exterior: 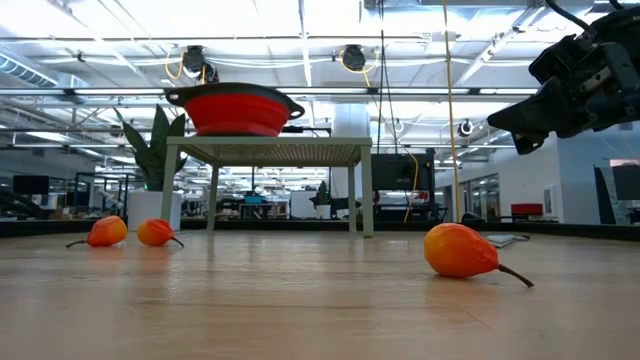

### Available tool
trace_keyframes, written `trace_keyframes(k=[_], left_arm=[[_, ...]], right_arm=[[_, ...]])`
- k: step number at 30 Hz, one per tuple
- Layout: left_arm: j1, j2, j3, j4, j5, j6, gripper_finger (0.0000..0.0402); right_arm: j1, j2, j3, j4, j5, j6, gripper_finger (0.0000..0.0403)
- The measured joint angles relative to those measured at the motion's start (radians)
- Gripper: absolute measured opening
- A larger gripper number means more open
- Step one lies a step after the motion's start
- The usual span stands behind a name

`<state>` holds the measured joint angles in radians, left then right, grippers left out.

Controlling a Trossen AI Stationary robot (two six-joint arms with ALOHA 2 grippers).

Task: Pick & Place Fruit
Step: Put the pear into the red strainer bowl on the shelf

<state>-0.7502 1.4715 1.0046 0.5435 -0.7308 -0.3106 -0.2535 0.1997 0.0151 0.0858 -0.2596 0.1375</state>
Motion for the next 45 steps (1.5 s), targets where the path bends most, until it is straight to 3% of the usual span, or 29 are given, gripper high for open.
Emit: trace_keyframes(k=[15, 22, 24, 27, 33, 40, 45], left_arm=[[0.0, 0.0, 0.001, 0.356, 0.348, 0.392, 0.0], [0.0, -0.001, 0.001, 0.4, 0.359, 0.437, 0.0], [0.0, -0.001, 0.001, 0.4, 0.316, 0.427, 0.0], [0.007, -0.001, 0.001, 0.401, 0.168, 0.347, 0.0], [0.051, -0.001, 0.001, 0.404, -0.121, 0.082, 0.0], [0.118, -0.001, 0.001, 0.404, -0.272, -0.249, 0.0], [0.151, -0.001, 0.001, 0.397, -0.383, -0.26, 0.0]], right_arm=[[0.0, 0.0, 0.0, 0.0, 0.0, 0.0, 0.0], [0.0, 0.0, 0.0, 0.0, 0.0, -0.001, 0.0], [0.0, 0.0, 0.0, 0.0, 0.0, -0.001, 0.0], [0.0, 0.0, 0.0, 0.0, 0.0, -0.001, 0.0], [0.0, 0.0, 0.0, 0.0, 0.0, -0.001, 0.0], [0.0, 0.0, 0.0, 0.0, 0.0, -0.001, 0.0], [0.0, 0.0, 0.0, 0.0, 0.0, -0.001, 0.0]])
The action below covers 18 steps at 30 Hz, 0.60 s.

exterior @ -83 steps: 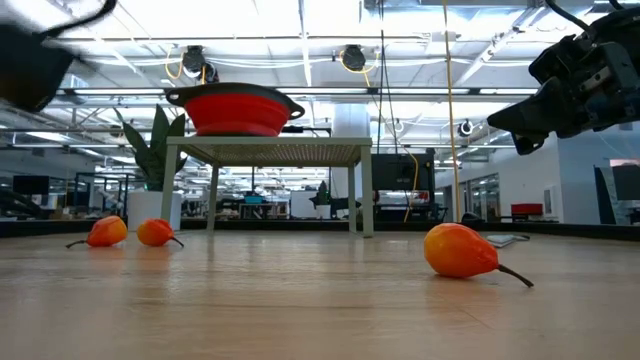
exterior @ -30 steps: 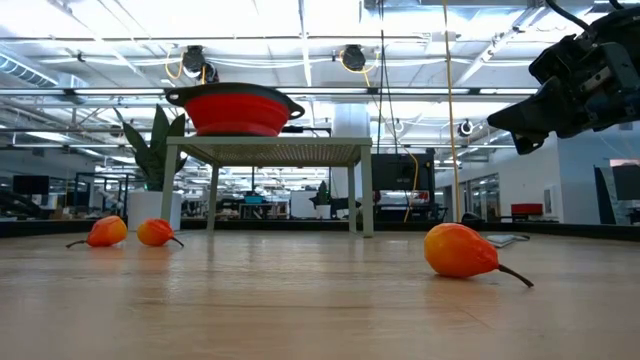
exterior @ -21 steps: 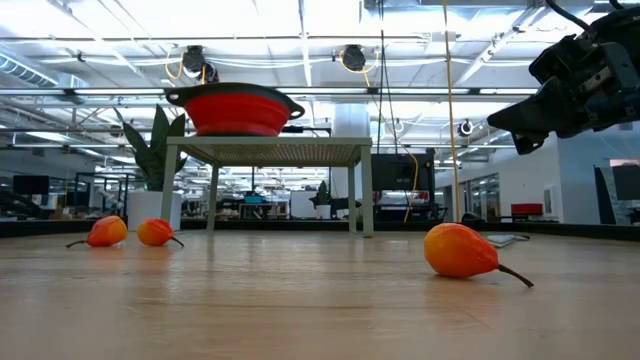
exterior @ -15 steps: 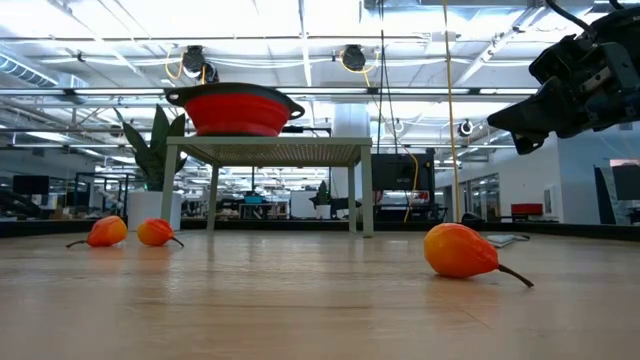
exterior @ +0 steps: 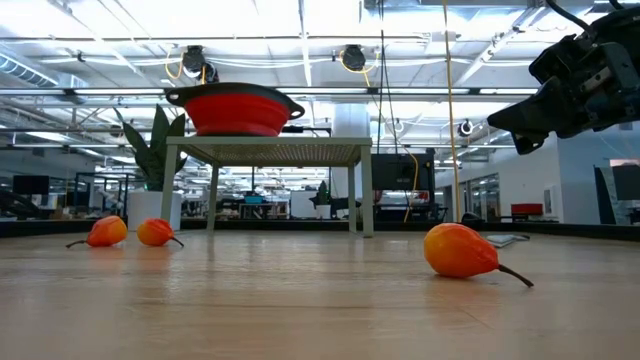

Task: Pick & Place Fruit
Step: Put the pear into the red strainer bowl on the shelf

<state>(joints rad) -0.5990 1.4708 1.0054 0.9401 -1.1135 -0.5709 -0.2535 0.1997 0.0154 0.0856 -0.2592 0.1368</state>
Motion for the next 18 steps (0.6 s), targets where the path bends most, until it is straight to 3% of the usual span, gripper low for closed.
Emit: trace_keyframes(k=[10, 18], left_arm=[[0.041, 0.0, 0.0, -0.002, -0.216, 0.307, 0.0], [0.122, 0.0, 0.0, -0.002, -0.189, 0.491, 0.0]], right_arm=[[0.0, 0.0, 0.0, 0.0, 0.0, -0.037, 0.0], [0.0, 0.0, 0.0, 0.0, 0.0, -0.055, 0.0]])
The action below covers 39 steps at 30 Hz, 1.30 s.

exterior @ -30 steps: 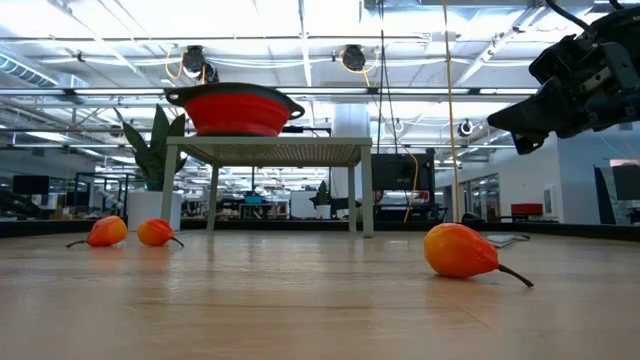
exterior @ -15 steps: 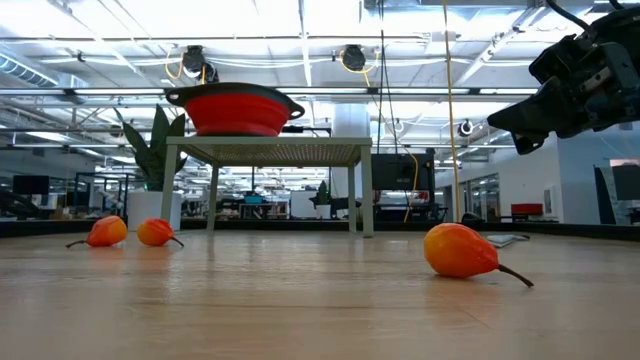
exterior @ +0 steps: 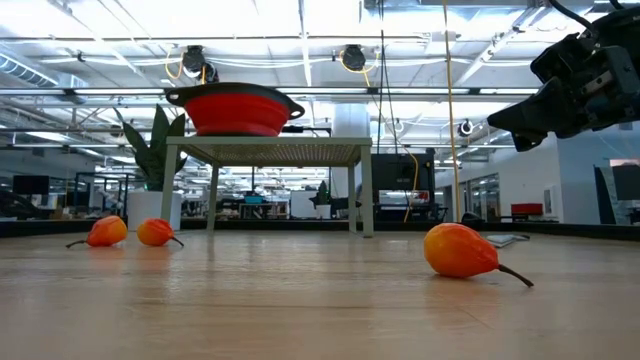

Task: Pick & Place Fruit
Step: Put the pear into the red strainer bowl on the shelf

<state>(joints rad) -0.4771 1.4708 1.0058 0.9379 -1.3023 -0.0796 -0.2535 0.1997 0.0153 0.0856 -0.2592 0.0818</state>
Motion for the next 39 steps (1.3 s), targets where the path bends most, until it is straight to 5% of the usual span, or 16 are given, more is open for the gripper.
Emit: trace_keyframes(k=[9, 17, 39], left_arm=[[0.126, -0.02, 0.0, -0.073, 0.153, 0.091, 0.0], [0.297, -0.126, 0.0, -0.44, 0.367, -0.134, 0.0], [0.756, -0.247, 0.028, -1.017, 0.794, -0.311, 0.0]], right_arm=[[0.0, 0.0, 0.0, 0.0, 0.0, 0.0, 0.0], [0.0, 0.0, 0.0, 0.0, 0.0, 0.0, 0.0], [-0.001, 0.002, 0.0, -0.004, 0.064, -0.006, 0.0]])
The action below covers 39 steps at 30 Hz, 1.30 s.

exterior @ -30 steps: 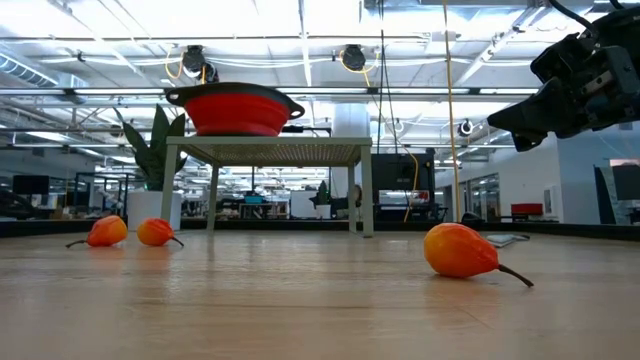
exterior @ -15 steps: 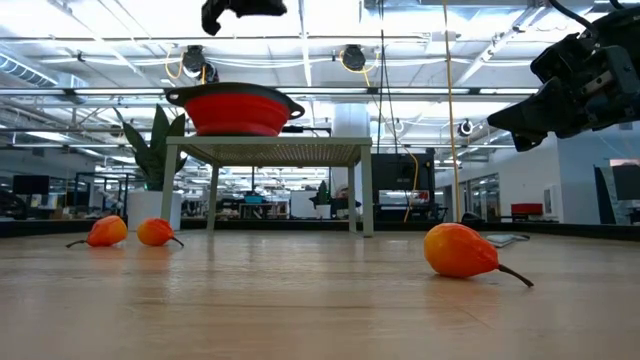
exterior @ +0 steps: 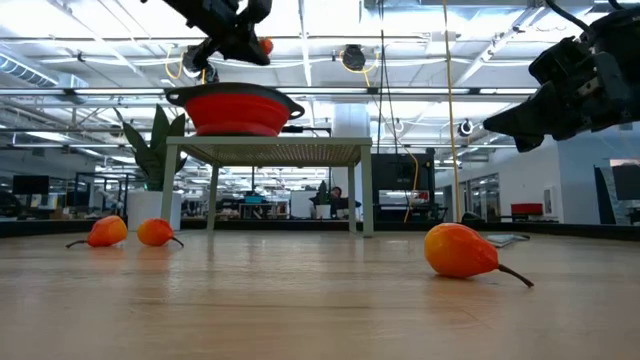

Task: Pick & Place Fruit
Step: Put the pear into the red strainer bowl on the shelf

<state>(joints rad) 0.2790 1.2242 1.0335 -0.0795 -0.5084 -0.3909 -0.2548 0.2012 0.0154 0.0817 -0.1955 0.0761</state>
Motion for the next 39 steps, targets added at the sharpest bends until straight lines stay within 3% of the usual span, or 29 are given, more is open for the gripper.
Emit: trace_keyframes(k=[11, 20, 27, 39], left_arm=[[0.134, 0.084, 0.287, -0.481, 0.093, 0.08, 0.0], [0.225, 0.2, 0.472, -0.766, 0.201, 0.102, 0.0], [0.287, 0.241, 0.513, -0.884, 0.303, 0.093, 0.0], [0.304, 0.242, 0.513, -1.054, 0.354, 0.03, 0.0]], right_arm=[[-0.001, 0.0, 0.0, -0.004, 0.043, -0.017, 0.0], [0.0, 0.0, 0.0, -0.01, 0.043, -0.017, 0.0], [-0.001, 0.0, 0.0, -0.011, 0.043, -0.017, 0.0], [-0.001, 0.0, 0.0, -0.011, 0.042, -0.017, 0.0]])
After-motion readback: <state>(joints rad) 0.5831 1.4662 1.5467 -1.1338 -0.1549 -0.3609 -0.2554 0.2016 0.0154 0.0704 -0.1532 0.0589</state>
